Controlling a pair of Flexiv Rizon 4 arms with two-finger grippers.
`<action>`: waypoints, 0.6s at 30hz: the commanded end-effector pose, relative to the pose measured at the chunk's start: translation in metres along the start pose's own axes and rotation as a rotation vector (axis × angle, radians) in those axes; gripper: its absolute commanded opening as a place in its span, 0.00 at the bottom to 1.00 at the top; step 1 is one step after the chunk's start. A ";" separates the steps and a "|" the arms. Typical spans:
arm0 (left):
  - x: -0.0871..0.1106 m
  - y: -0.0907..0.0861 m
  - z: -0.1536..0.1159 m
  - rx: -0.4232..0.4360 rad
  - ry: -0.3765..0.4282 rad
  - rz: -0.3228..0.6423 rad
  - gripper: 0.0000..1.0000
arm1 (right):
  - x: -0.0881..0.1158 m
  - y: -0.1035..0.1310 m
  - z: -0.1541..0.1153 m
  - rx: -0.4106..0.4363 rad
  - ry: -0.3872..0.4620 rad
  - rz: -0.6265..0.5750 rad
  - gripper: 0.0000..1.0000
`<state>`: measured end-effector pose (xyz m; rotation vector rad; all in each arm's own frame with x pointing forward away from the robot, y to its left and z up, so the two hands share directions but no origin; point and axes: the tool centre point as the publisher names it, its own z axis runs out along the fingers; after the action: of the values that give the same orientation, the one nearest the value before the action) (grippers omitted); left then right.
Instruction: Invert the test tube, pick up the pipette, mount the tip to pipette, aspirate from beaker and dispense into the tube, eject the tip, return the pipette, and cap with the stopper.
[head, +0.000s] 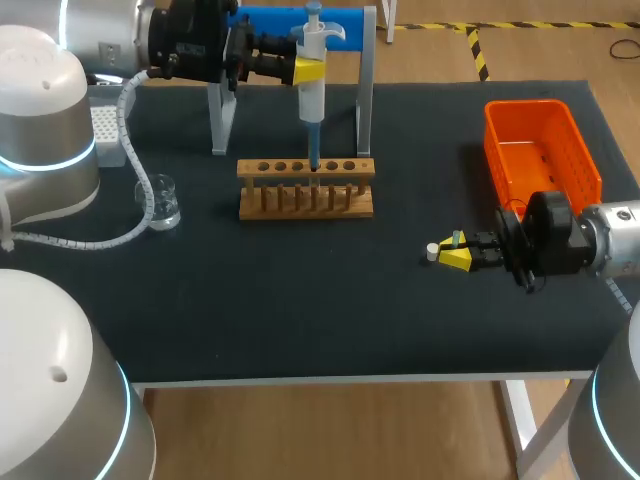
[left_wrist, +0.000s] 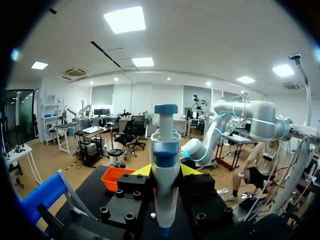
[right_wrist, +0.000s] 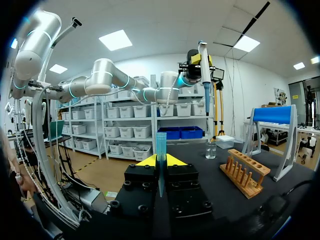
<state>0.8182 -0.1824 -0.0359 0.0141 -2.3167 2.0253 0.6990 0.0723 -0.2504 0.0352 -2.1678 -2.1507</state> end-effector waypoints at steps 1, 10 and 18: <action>-0.001 -0.001 0.000 -0.003 0.003 -0.001 0.00 | 0.000 0.000 0.000 0.001 -0.001 0.000 0.00; -0.001 -0.001 0.000 -0.003 0.003 -0.001 0.00 | 0.000 0.000 0.000 0.001 -0.001 0.000 0.00; -0.001 -0.001 0.000 -0.003 0.003 -0.001 0.00 | -0.008 -0.001 0.006 -0.004 -0.002 0.008 0.00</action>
<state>0.8182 -0.1824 -0.0359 0.0141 -2.3167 2.0253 0.7011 0.0730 -0.2500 0.0223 -2.1646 -2.1529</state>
